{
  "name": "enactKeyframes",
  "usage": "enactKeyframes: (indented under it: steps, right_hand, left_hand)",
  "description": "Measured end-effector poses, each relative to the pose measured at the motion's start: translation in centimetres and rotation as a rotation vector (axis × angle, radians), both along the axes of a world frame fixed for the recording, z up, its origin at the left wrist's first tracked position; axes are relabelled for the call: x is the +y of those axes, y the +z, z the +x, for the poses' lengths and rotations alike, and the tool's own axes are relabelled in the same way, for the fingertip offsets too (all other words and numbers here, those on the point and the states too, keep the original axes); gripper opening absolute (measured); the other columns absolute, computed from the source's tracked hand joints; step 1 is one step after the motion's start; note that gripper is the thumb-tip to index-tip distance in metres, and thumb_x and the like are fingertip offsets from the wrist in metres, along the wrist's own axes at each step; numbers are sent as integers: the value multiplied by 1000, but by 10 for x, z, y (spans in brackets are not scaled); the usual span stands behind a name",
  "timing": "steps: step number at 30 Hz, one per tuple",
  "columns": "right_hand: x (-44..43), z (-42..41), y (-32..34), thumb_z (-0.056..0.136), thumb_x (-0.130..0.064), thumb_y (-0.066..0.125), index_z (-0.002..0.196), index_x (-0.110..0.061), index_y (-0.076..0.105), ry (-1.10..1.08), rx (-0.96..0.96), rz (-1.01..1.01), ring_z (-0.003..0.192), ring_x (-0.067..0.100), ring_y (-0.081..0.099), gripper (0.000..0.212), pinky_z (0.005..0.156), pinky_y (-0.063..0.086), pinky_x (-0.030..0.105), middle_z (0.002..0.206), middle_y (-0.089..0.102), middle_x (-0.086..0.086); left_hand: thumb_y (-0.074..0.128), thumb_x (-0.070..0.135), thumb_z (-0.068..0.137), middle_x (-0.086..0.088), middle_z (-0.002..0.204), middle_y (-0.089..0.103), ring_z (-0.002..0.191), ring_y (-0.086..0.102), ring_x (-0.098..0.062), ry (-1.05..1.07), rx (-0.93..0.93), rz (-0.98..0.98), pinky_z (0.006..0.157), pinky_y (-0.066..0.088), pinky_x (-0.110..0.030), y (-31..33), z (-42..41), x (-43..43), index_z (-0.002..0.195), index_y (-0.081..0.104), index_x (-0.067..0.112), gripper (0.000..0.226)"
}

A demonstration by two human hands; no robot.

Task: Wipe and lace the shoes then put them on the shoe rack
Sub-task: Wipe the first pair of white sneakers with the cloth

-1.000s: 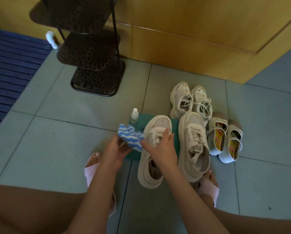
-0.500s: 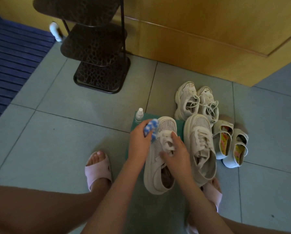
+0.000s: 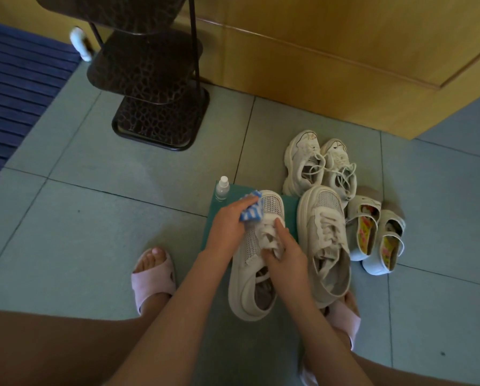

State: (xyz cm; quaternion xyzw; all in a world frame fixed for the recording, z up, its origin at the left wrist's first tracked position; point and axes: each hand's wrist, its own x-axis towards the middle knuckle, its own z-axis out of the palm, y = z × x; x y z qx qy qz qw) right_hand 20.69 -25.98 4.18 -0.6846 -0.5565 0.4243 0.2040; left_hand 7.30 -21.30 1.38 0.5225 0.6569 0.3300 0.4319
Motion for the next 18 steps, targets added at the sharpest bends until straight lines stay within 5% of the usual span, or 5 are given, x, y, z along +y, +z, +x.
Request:
enactKeyframes:
  steps: [11,18]
  right_hand:
    - [5,-2,5,88,-5,55,145,-21,33,15,-18,-27,134,19,39,64,103,32,21,146,42,6]
    - [8,-3,10,89,-11,54,147,-21,27,113,-153,-34,126,25,47,65,96,38,25,143,44,9]
  left_hand:
    - [39,-15,84,7,127,51,117,49,-7,116,-215,-61,92,34,0,-3,4,-72,125,57,20,56]
    - [38,-22,78,4,123,54,113,52,-5,231,-282,-124,88,36,1,3,18,-121,119,56,23,64]
